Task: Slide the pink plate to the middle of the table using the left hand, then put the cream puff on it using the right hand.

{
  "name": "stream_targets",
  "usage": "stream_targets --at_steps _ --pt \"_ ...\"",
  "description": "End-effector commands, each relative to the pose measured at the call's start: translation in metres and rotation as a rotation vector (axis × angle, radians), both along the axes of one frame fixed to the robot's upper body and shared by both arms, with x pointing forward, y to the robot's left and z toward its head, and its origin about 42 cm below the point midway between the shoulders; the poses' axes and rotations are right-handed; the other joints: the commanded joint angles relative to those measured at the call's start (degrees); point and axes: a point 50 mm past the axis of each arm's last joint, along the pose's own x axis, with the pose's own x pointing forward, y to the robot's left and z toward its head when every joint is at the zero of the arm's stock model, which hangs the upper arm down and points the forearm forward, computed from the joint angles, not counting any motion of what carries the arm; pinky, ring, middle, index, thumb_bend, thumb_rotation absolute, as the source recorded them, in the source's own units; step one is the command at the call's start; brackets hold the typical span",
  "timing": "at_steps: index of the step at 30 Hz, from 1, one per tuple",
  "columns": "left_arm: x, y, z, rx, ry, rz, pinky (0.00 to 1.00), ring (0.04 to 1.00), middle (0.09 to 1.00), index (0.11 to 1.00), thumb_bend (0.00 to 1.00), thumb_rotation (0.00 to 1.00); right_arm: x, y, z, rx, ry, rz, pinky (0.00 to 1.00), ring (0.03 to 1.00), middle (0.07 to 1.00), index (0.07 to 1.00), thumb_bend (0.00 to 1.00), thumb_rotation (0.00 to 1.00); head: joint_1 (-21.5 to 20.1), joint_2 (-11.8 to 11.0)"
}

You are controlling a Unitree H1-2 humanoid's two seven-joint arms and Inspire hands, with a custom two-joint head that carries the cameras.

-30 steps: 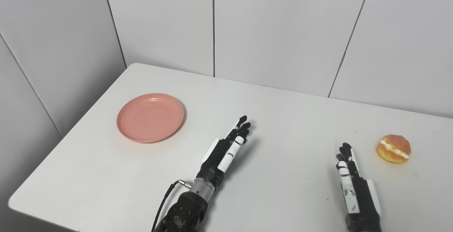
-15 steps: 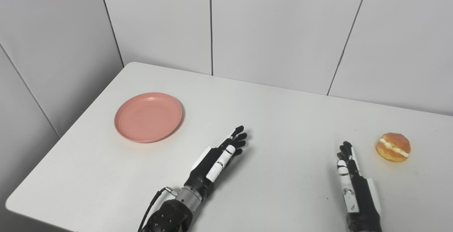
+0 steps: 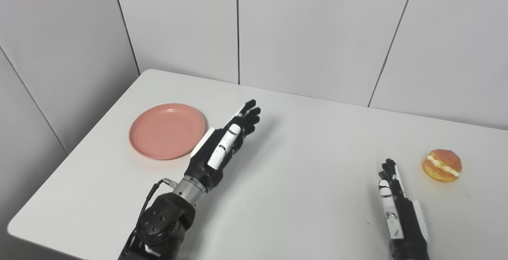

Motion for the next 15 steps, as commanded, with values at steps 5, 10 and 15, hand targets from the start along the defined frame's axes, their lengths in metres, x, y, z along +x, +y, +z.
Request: stream_targets --at_steps 5,10,15 --pt "0.008 0.026 0.042 0.001 -0.133 0.06 0.96 0.93 0.945 0.94 0.48 1.0 -0.01 0.005 -0.014 0.017 0.02 -0.009 1.0 0.979 0.984 0.998 0.25 1.0 0.25 -0.06" --pt "0.014 0.051 0.049 0.004 -0.161 0.14 0.96 0.922 0.933 0.921 0.5 1.0 -0.009 0.004 -0.015 0.019 0.015 -0.005 1.0 0.978 0.984 0.997 0.24 1.0 0.54 -0.32" --pt "0.026 0.081 0.05 0.002 -0.197 0.218 0.94 0.915 0.92 0.908 0.46 1.0 -0.009 0.003 -0.015 0.006 0.007 -0.002 1.0 0.977 0.984 1.0 0.22 1.0 1.04 -0.57"
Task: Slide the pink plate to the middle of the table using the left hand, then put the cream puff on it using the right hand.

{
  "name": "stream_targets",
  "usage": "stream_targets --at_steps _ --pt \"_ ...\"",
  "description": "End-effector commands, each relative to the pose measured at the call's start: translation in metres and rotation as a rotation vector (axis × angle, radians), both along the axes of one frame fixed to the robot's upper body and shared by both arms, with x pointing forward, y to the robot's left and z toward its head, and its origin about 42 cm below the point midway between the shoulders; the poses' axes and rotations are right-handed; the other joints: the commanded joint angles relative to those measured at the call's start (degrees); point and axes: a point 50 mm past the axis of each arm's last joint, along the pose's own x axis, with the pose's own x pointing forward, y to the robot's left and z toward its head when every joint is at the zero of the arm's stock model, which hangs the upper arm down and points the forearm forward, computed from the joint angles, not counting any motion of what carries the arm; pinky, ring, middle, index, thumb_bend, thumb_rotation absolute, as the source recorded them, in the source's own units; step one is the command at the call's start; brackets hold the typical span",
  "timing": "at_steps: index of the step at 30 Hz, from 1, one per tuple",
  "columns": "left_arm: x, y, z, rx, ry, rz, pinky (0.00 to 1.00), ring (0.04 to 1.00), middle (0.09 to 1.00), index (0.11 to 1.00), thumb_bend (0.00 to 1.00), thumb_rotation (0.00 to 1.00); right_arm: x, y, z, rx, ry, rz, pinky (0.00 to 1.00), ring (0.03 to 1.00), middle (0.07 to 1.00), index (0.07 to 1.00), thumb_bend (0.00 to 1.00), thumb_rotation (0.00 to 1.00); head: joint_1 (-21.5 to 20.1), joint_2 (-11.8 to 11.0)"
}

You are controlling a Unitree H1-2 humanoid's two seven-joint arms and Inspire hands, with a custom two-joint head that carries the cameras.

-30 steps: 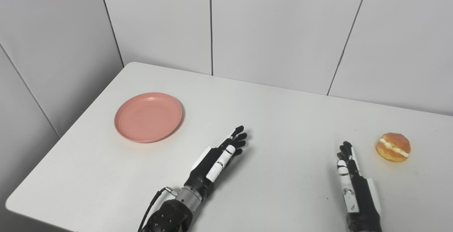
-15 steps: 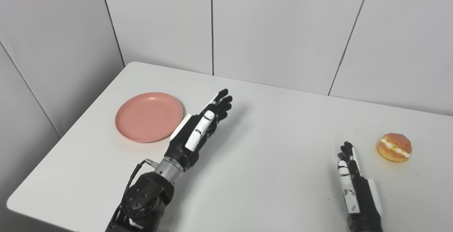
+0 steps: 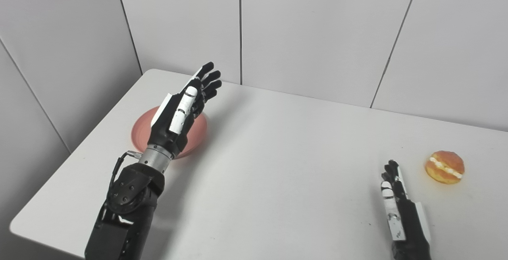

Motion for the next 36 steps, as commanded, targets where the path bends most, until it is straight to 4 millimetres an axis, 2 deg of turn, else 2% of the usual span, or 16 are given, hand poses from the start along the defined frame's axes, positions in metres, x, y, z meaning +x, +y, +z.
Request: stream_targets --at_steps 1,8,13,17,25,36 --pt "0.007 0.01 0.025 0.003 -0.121 0.019 0.94 0.914 0.918 0.906 0.46 1.0 -0.009 0.003 -0.015 0.017 0.008 0.002 1.0 0.977 0.984 1.0 0.22 1.0 0.18 -0.01" --pt "0.018 0.037 0.041 -0.011 -0.136 0.089 0.98 0.945 0.956 0.941 0.45 1.0 -0.01 0.002 -0.015 0.047 0.019 0.0 1.0 0.974 0.984 0.996 0.22 1.0 0.2 -0.25" --pt "0.025 0.059 0.048 -0.02 -0.137 0.17 0.93 0.926 0.94 0.927 0.46 1.0 -0.011 0.003 -0.015 0.05 0.025 -0.003 1.0 0.98 0.987 0.998 0.23 1.0 0.32 -0.43" --pt "0.03 0.075 0.051 -0.031 -0.13 0.205 0.96 0.943 0.952 0.93 0.44 1.0 -0.011 0.002 -0.015 0.044 0.027 -0.007 1.0 0.983 0.989 0.998 0.23 1.0 0.46 -0.48" --pt "0.035 0.106 0.046 -0.06 -0.124 0.26 0.96 0.94 0.946 0.926 0.43 1.0 -0.012 0.001 -0.014 0.05 0.027 -0.005 1.0 0.987 0.992 1.0 0.22 1.0 0.66 -0.59" --pt "0.033 0.136 0.034 -0.087 -0.071 0.342 0.94 0.93 0.937 0.924 0.43 1.0 -0.012 0.0 -0.014 0.052 0.034 -0.007 1.0 0.987 0.997 1.0 0.22 1.0 0.97 -0.46"
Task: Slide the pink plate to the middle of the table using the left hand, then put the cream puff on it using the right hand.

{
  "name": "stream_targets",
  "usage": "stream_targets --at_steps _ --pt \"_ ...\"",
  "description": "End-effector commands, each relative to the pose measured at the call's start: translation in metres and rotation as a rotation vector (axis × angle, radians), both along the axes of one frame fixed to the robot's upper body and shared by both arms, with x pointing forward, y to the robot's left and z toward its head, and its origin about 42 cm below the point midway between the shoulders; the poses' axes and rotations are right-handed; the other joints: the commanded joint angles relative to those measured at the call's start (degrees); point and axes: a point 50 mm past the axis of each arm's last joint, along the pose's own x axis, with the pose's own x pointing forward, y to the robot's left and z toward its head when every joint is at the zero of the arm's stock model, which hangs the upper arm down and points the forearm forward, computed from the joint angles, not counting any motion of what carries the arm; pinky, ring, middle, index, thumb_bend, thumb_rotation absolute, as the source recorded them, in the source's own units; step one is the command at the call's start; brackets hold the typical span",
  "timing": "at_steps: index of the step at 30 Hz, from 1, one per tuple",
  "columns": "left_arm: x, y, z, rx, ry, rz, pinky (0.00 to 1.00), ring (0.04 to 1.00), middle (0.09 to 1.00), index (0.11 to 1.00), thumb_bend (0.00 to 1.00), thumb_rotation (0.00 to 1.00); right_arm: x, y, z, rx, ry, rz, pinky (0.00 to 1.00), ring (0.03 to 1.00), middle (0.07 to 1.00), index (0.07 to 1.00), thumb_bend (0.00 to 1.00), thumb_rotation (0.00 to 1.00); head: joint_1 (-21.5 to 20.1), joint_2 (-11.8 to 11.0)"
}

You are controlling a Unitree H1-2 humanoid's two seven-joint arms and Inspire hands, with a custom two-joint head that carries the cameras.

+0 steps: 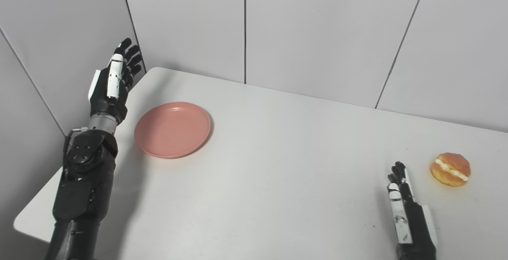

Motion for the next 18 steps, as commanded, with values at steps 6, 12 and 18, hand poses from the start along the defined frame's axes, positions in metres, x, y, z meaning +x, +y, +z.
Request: stream_targets --at_steps 6,12,18 --pt "0.003 0.009 0.013 0.004 -0.063 0.021 0.97 0.946 0.949 0.932 0.42 1.0 -0.011 0.002 -0.015 0.015 0.031 -0.003 1.0 0.989 1.0 1.0 0.2 1.0 0.06 0.16" --pt "0.003 0.016 0.003 -0.018 -0.047 0.026 0.98 0.962 0.956 0.937 0.43 1.0 -0.011 0.001 -0.015 0.024 0.039 -0.004 1.0 0.991 0.999 1.0 0.19 1.0 0.22 0.3" --pt "0.004 0.023 -0.005 -0.044 -0.012 0.055 0.95 0.947 0.943 0.922 0.41 1.0 -0.009 -0.001 -0.017 0.032 0.041 0.0 1.0 0.999 1.0 1.0 0.22 1.0 0.78 0.39"
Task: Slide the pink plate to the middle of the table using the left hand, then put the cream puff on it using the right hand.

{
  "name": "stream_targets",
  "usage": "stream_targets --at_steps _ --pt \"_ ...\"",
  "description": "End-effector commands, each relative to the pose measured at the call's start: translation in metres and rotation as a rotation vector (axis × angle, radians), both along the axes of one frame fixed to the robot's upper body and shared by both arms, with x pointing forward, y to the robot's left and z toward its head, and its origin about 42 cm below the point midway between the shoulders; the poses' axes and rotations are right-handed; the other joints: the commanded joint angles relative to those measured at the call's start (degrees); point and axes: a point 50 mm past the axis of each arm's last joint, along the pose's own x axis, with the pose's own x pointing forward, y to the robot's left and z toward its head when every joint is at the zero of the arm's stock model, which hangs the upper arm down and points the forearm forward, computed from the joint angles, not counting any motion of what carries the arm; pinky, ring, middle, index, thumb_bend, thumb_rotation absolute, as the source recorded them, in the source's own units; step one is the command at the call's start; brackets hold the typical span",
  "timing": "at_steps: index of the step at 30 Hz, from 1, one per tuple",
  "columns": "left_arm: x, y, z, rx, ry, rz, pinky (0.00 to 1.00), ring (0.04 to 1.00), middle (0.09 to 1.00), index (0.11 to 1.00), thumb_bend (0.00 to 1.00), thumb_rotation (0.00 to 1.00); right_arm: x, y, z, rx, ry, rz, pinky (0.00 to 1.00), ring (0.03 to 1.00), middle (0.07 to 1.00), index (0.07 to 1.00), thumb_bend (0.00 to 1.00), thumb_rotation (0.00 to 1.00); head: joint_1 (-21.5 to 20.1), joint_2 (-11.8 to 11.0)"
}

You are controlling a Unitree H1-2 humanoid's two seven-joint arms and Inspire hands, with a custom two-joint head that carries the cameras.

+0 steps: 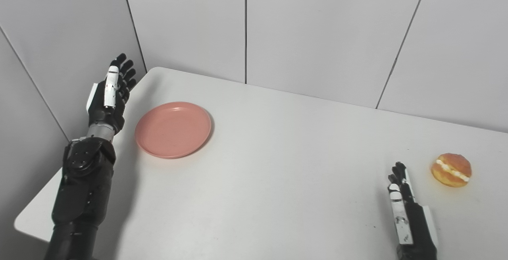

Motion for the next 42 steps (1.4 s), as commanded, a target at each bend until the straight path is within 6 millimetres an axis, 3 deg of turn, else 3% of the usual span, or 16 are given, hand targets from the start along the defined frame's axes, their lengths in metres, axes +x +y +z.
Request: stream_targets --at_steps 1,25,42 --pt "0.003 0.011 0.023 0.024 -0.077 0.024 0.95 0.946 0.942 0.921 0.41 1.0 -0.009 0.0 -0.016 0.019 0.041 -0.008 1.0 0.999 1.0 1.0 0.23 1.0 -0.23 0.02" --pt "0.011 0.033 -0.019 -0.03 0.005 0.073 0.98 0.95 0.951 0.939 0.39 1.0 -0.01 0.0 -0.013 0.023 0.038 -0.012 1.0 0.996 1.0 1.0 0.23 1.0 -0.1 0.8" --pt "0.013 0.019 -0.055 -0.072 0.097 0.008 0.97 0.947 0.955 0.948 0.39 1.0 -0.011 0.001 -0.013 0.024 0.034 -0.005 1.0 0.992 0.995 1.0 0.24 1.0 -0.85 1.33"
